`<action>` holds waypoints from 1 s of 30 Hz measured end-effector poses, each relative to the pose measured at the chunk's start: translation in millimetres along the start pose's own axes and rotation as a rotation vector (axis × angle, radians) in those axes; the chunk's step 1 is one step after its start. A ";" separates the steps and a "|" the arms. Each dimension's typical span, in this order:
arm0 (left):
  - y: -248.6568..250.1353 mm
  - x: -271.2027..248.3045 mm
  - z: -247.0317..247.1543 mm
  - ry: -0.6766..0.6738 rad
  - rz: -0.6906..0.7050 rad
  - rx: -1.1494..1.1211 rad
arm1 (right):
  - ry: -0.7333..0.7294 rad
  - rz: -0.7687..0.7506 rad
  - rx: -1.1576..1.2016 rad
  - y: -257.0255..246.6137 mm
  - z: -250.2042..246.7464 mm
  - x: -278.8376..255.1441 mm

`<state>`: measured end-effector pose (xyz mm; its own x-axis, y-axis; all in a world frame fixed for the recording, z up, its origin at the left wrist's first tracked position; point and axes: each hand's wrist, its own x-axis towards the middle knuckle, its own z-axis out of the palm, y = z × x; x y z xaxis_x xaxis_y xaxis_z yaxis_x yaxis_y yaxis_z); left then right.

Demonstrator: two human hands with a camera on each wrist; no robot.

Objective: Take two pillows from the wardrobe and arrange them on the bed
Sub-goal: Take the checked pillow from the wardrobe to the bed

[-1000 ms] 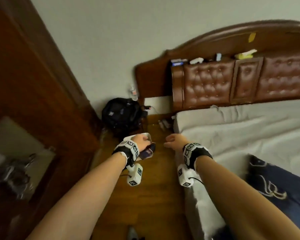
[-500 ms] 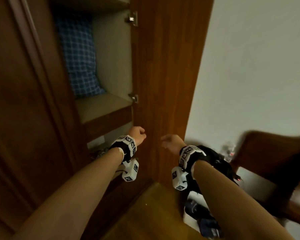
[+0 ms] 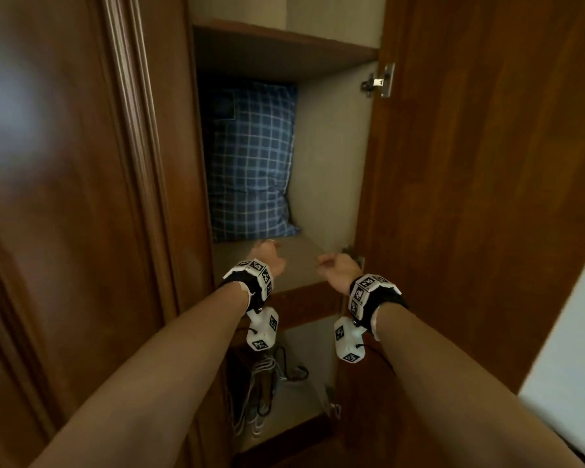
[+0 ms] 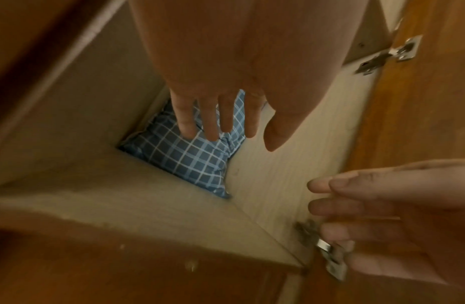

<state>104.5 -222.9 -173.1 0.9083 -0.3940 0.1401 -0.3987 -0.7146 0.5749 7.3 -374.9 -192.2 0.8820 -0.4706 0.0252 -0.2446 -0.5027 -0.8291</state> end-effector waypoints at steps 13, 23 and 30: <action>-28.4 155.0 22.9 0.175 -0.240 0.224 | -0.170 -0.064 -0.127 -22.9 44.6 241.8; -70.0 275.8 47.7 0.209 -0.264 0.221 | -0.177 0.067 0.033 -31.3 89.1 369.7; -89.7 296.3 40.1 0.114 -0.265 0.178 | -0.106 0.064 -0.129 -42.8 105.9 398.3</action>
<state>404.4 -298.8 -215.5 0.9876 -0.1214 0.0996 -0.1537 -0.8772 0.4549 411.8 -464.0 -205.8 0.8988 -0.4290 -0.0902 -0.3454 -0.5662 -0.7484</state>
